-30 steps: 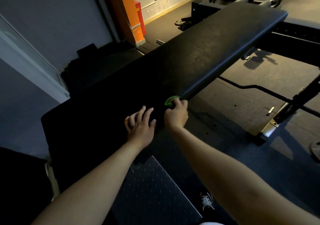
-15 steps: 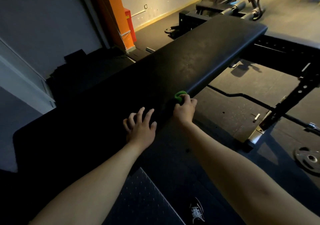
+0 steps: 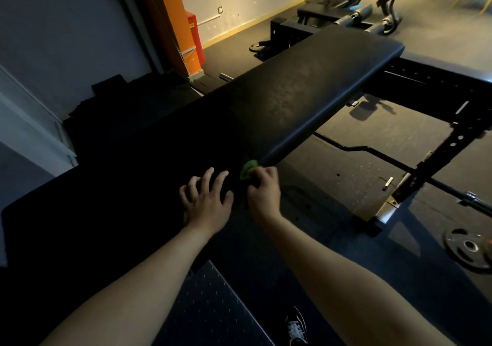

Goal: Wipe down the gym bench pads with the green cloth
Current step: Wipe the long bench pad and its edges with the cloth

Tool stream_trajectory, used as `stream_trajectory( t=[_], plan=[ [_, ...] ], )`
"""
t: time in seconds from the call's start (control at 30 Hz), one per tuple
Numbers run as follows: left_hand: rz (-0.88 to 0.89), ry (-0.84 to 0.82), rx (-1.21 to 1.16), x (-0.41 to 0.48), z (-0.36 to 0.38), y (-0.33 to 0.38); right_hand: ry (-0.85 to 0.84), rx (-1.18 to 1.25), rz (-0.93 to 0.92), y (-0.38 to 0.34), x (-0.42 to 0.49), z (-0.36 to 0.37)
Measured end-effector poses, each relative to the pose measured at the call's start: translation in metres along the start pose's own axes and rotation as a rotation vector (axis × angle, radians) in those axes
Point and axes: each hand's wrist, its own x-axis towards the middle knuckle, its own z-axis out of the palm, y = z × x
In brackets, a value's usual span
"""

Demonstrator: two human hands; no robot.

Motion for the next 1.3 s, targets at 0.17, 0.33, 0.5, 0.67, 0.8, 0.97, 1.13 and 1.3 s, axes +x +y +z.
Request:
stream_trajectory(
  t=[0.17, 0.33, 0.5, 0.67, 0.8, 0.97, 1.13, 1.3],
  plan=[
    [0.007, -0.011, -0.036, 0.000, -0.002, 0.000, 0.156, -0.073, 0.083, -0.002, 0.067, -0.045],
    [-0.029, -0.006, -0.035, 0.001, -0.004, 0.002, 0.063, -0.166, 0.033, -0.002, 0.036, -0.010],
    [-0.075, 0.034, -0.088, 0.006, -0.004, 0.013, -0.063, -0.117, -0.031, 0.007, -0.004, 0.015],
    [0.022, 0.071, -0.119, 0.023, -0.006, 0.041, 0.100, -0.045, 0.064, 0.017, 0.030, -0.022],
    [0.028, 0.003, -0.158, 0.048, -0.006, 0.079, 0.251, 0.043, 0.154, 0.019, 0.098, -0.077],
    [-0.015, 0.049, -0.030, 0.055, 0.008, 0.095, 0.181, -0.057, 0.123, 0.028, 0.118, -0.077],
    [-0.038, 0.041, 0.002, 0.058, 0.012, 0.098, 0.049, -0.051, 0.066, 0.030, 0.075, -0.046],
    [-0.050, 0.010, 0.006, 0.058, 0.009, 0.097, -0.079, -0.027, 0.120, 0.023, 0.066, -0.053]
  ],
)
